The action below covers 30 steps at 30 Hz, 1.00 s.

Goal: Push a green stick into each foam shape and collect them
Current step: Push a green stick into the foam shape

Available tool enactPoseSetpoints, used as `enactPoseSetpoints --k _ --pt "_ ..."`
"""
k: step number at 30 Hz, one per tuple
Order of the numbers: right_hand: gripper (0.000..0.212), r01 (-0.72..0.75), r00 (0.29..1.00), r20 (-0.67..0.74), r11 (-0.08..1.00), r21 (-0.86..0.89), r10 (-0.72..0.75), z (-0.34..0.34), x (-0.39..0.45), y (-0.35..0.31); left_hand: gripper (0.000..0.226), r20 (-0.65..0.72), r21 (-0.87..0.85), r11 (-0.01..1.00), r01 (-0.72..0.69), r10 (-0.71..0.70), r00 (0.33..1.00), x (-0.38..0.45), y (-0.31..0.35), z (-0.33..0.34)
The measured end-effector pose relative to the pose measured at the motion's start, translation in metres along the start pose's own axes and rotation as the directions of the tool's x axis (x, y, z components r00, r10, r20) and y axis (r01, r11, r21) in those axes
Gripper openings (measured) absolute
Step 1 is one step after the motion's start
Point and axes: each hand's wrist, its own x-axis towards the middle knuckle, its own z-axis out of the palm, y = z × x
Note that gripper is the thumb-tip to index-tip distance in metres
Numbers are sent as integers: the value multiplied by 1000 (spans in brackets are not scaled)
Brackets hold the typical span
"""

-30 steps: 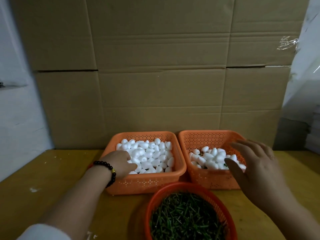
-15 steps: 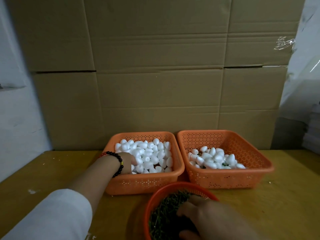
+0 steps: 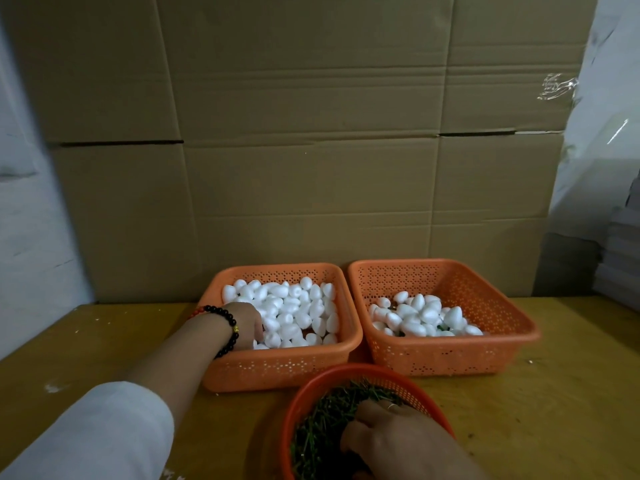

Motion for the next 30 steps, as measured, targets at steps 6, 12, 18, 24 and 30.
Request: enactPoseSetpoints --k 6,12,18,24,30 --pt "28 -9 1000 -24 1000 8 10 -2 1 0 33 -43 116 993 -23 28 999 3 14 1" --pt "32 13 999 -44 998 54 -11 -6 0 -1 29 -49 40 999 16 -14 999 5 15 1" --pt "31 46 994 -103 987 152 -30 -19 -4 1 38 -308 -308 951 8 -107 945 15 -6 3" --pt "30 -15 972 -224 967 256 74 -21 -6 13 29 -609 -703 597 -387 -223 761 -13 18 13" --pt "23 -73 908 -366 936 344 205 -13 -3 19 33 -448 -881 -134 -454 -76 891 -47 63 42"
